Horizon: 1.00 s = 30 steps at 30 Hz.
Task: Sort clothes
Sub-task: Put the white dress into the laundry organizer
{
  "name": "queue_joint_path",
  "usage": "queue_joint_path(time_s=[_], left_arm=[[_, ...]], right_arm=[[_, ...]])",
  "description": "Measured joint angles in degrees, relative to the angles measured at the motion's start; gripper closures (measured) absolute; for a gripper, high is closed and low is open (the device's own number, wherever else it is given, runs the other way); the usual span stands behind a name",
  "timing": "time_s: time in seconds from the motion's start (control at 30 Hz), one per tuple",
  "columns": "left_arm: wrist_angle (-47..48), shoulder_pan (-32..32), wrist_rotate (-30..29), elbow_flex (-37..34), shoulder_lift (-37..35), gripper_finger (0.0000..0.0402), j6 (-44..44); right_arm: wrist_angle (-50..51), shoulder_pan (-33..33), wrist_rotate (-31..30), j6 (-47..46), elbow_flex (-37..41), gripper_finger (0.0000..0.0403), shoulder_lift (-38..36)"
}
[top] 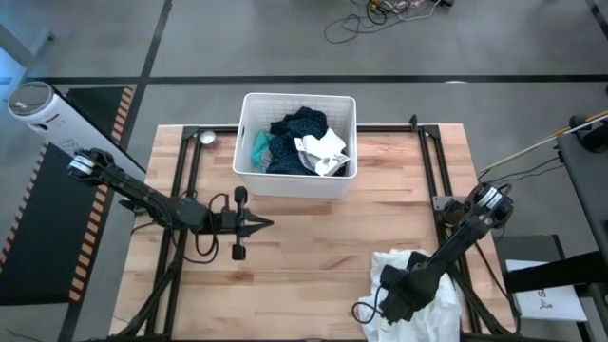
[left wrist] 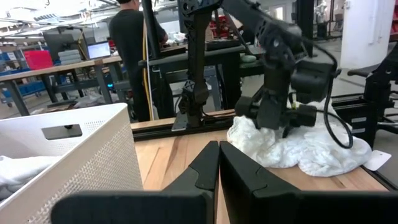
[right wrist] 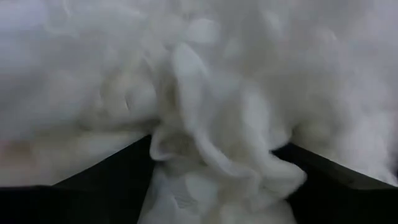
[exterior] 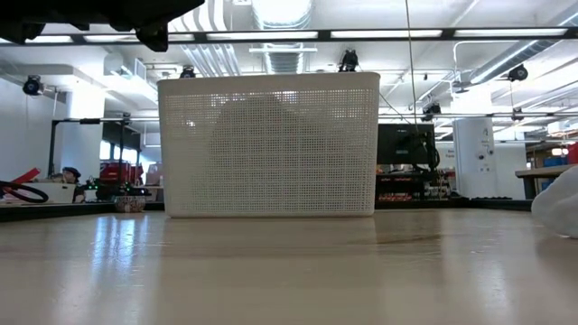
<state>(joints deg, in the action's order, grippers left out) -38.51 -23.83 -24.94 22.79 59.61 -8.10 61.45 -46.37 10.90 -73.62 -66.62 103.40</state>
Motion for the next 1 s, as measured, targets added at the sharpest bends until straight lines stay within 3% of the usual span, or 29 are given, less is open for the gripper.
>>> queue_joint_path(time_s=[0.17,0.4,0.53,0.77,1.0], left_arm=[[0.0,0.0,0.0,0.0,0.0,0.0402,0.0],[0.1,0.1,0.0,0.0,0.0,0.0402,-0.2],[0.1,0.1,0.1,0.0,0.0,0.0402,-0.1],[1.2,0.0,0.2,0.0,0.0,0.0402,0.8],[1.9,0.0,0.2,0.0,0.0,0.0402,1.6]], right_arm=[[-9.7,1.0,0.6,0.1,6.9,0.0119,-0.5],[-11.2,4.6,-0.8,3.4,8.4,0.0131,-0.4],[-11.7,6.6,-7.3,8.3,6.7,0.0191,-0.1],[-14.1,8.9,-17.7,18.8,0.2,0.0375,0.5],[-11.2,10.4,-22.7,23.8,-10.4,0.0374,0.7]])
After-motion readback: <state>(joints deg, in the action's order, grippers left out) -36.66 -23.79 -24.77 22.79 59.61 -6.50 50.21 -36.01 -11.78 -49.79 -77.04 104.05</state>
